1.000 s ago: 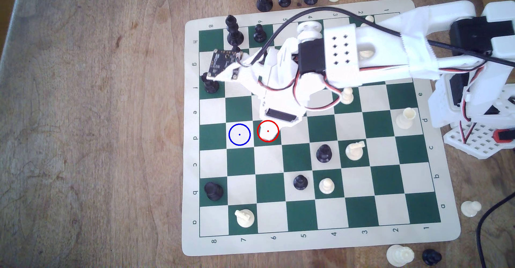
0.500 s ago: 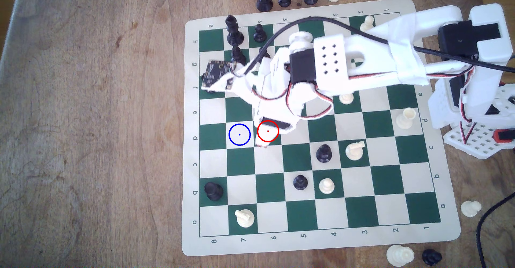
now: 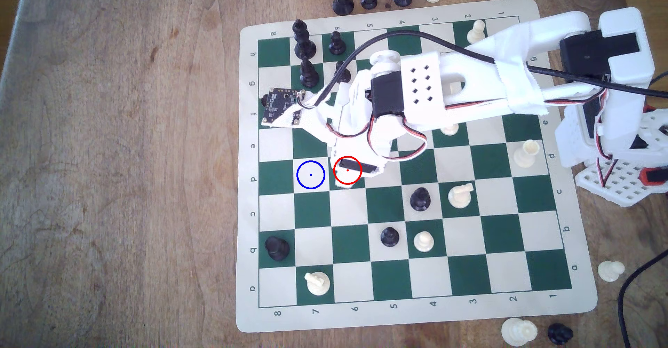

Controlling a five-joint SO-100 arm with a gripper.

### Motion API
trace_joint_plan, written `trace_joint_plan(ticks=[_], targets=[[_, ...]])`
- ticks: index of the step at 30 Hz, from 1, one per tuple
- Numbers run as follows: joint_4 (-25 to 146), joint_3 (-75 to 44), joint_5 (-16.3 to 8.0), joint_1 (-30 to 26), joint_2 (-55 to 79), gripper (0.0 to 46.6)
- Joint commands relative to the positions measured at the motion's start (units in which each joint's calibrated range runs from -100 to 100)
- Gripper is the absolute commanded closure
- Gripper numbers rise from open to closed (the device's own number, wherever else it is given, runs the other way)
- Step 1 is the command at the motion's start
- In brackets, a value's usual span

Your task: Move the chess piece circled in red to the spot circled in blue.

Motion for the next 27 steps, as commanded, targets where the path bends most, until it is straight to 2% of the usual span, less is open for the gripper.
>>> trace_joint_plan(ticks=[1, 6, 18, 27], targets=[[-0.4, -4.5, 0.3, -0.5, -1.4, 37.2], [0.2, -4.5, 0.2, -0.5, -1.8, 41.5], [6.9, -11.4, 0.8, 0.9, -7.9, 42.2], [5.9, -19.5, 2.1, 1.0, -1.4, 42.2]])
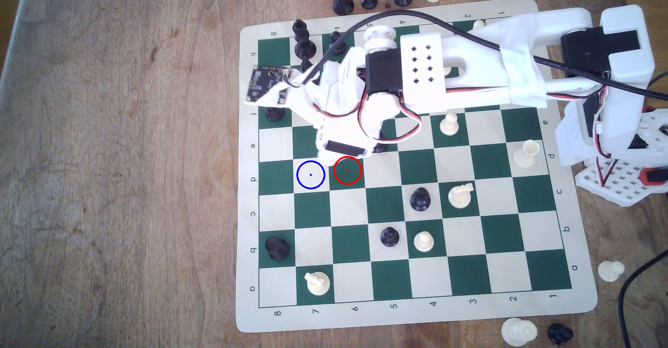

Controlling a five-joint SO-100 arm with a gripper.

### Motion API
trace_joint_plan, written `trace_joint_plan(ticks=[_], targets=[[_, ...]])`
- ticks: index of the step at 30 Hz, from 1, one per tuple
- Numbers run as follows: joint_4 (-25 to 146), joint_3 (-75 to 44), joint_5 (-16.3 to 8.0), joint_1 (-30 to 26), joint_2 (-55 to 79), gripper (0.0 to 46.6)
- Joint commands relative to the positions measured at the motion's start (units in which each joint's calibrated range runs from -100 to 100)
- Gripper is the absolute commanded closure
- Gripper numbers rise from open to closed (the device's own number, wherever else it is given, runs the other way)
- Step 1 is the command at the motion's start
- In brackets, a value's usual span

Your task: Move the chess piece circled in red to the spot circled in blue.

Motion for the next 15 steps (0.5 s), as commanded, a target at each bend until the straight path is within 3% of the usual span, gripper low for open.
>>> trace_joint_plan(ticks=[1, 15], targets=[[-1.7, -7.9, 0.4, -0.5, 0.3, 42.2], [-3.7, -14.6, 0.9, -1.7, 10.1, 41.4]])
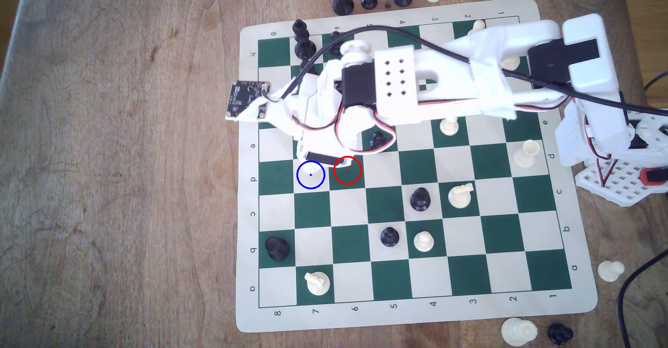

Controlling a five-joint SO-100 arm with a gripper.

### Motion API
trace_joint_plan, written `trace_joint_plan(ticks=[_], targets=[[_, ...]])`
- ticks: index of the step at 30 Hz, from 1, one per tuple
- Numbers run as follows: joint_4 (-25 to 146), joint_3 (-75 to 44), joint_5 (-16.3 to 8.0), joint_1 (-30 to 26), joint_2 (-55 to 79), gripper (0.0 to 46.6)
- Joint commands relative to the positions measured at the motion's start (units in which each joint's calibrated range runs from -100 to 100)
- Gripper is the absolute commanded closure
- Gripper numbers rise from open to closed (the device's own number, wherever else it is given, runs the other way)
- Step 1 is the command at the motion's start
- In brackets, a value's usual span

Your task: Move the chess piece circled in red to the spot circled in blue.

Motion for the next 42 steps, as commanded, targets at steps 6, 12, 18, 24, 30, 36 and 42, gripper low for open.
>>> trace_joint_plan(ticks=[6, 12, 18, 24, 30, 36, 42], targets=[[-2.2, -5.4, 0.2, -1.5, 0.4, 41.3], [-2.4, -5.7, 0.3, -1.4, 1.5, 41.2], [-2.7, -5.7, 0.4, -1.3, 2.0, 41.1], [-2.8, -5.3, 0.4, -1.1, 1.5, 32.3], [-2.2, -5.1, 0.4, -1.0, 0.1, 29.3], [-1.4, -0.4, 0.1, -0.4, -4.5, 26.1], [-2.2, 12.2, 0.4, -0.5, -18.2, 23.7]])
